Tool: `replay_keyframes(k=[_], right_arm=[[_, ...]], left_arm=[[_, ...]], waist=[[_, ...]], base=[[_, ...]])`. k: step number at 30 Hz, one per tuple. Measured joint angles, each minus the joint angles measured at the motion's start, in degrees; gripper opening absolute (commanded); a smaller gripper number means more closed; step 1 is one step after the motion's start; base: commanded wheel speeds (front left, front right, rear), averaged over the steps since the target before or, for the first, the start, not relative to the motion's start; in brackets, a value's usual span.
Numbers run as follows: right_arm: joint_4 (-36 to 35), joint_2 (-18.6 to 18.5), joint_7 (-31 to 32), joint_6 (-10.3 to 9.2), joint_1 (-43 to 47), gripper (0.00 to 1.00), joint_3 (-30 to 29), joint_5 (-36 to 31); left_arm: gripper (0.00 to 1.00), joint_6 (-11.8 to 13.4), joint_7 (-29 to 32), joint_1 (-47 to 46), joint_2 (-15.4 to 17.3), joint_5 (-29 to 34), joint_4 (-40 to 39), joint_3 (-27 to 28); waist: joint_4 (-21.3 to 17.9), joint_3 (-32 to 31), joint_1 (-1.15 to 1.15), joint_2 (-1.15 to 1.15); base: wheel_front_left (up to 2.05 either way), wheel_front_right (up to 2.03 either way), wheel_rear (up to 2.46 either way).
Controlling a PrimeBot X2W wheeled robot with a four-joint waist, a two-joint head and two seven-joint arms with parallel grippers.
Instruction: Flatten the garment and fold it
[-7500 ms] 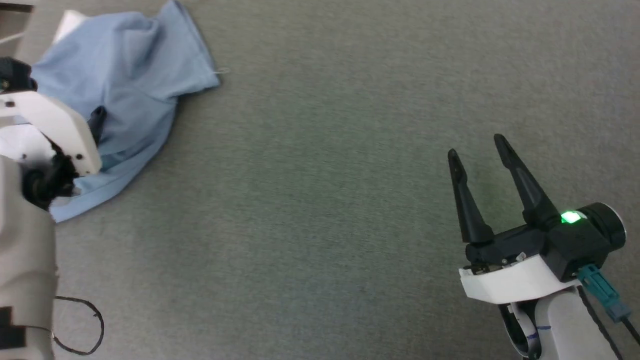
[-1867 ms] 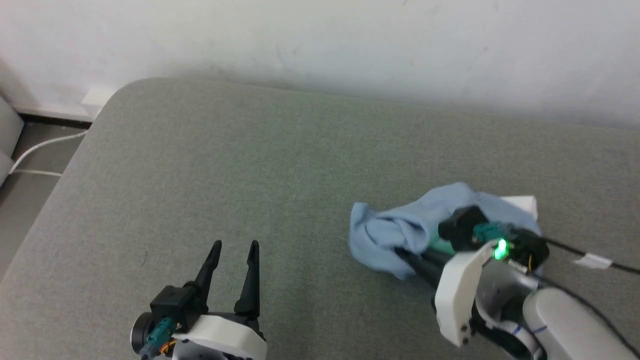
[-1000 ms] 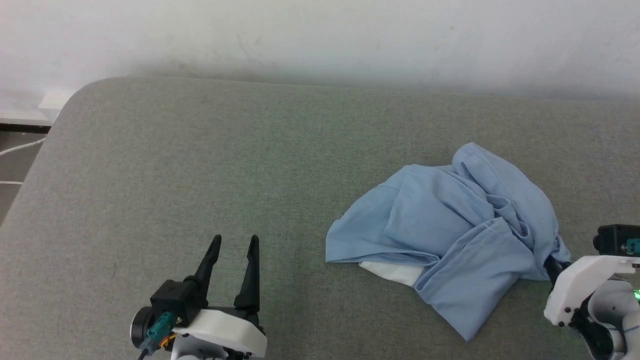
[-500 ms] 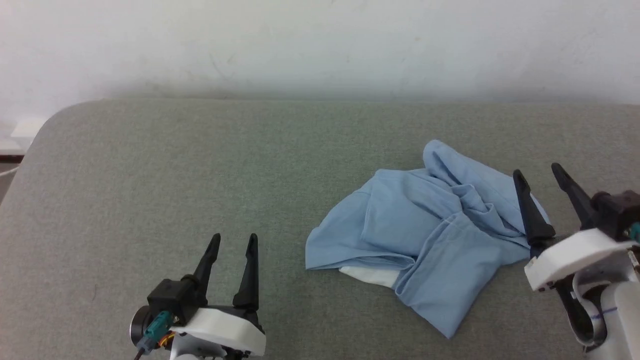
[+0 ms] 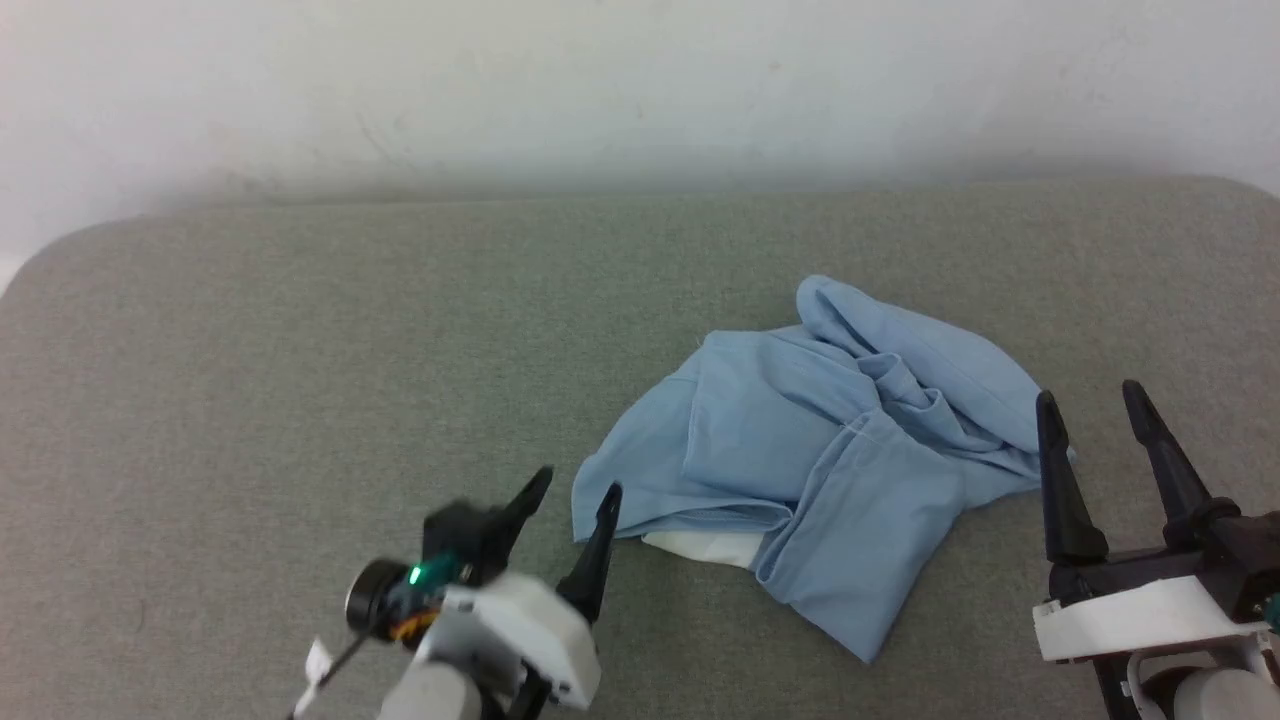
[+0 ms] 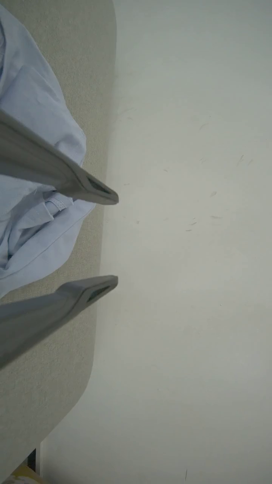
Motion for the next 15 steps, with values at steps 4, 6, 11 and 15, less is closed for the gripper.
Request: replay_keyframes(k=[4,6,11,15], right_arm=[[-1.2,0.3,-0.1,0.0,-0.1,1.0,-0.2,-1.1],[-1.6,0.5,-0.1,0.0,-0.2,1.0,-0.3,-1.4],[-2.3,0.9,-0.1,0.0,-1.1,1.0,-0.1,-1.7],[-2.2,1.4,-0.2,0.0,-1.7,1.0,0.0,-1.7]], left_arm=[[1.0,0.0,12.9,-6.1,0.5,0.2,0.6,-1.7],[1.0,0.0,18.8,-9.0,1.2,0.7,1.1,-2.4],[1.0,0.9,30.9,-14.3,2.8,2.7,2.9,-3.6],[1.0,2.0,35.4,-15.8,3.7,4.3,4.6,-4.2]], waist=[[-0.9,1.9,0.0,0.0],[-1.5,2.9,0.0,0.0],[-3.0,5.6,0.01,0.0],[-4.2,7.7,0.01,0.0]], base=[[0.0,0.0,0.0],[0.0,0.0,0.0],[0.0,0.0,0.0],[0.0,0.0,0.0]])
